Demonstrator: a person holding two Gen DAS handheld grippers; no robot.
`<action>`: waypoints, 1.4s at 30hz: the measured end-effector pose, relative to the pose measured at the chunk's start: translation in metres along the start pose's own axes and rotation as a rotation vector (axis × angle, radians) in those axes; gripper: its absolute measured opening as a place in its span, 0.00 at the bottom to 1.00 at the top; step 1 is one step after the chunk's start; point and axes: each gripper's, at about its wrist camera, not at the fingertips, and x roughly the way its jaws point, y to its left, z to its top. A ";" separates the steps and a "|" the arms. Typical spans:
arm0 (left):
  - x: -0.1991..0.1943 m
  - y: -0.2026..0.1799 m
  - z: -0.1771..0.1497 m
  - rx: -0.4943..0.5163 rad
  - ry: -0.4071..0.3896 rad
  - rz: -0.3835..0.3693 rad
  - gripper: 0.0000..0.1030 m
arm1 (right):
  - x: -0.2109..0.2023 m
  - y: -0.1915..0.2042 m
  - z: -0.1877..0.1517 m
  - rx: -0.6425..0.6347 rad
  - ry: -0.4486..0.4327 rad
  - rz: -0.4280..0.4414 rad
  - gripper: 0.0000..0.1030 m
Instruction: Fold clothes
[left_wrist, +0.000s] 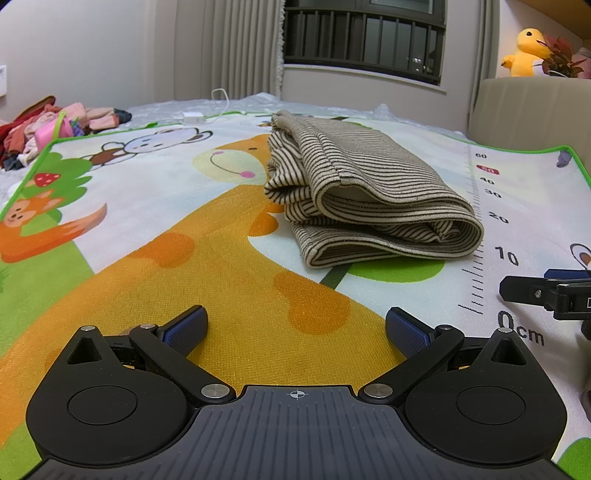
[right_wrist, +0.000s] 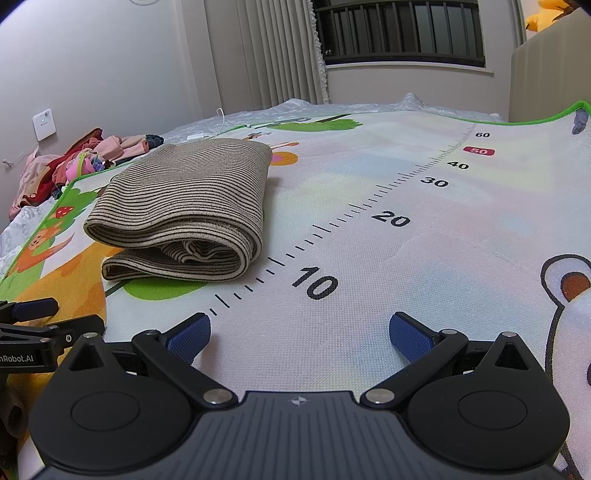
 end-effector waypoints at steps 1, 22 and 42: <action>0.000 0.000 0.000 0.000 0.000 0.000 1.00 | 0.000 0.000 0.000 0.000 0.000 0.000 1.00; 0.000 0.000 0.000 0.001 0.000 0.000 1.00 | 0.001 0.000 0.001 -0.003 0.003 -0.002 1.00; 0.000 0.000 0.000 0.005 -0.004 0.003 1.00 | 0.000 0.007 -0.001 -0.034 0.021 -0.047 1.00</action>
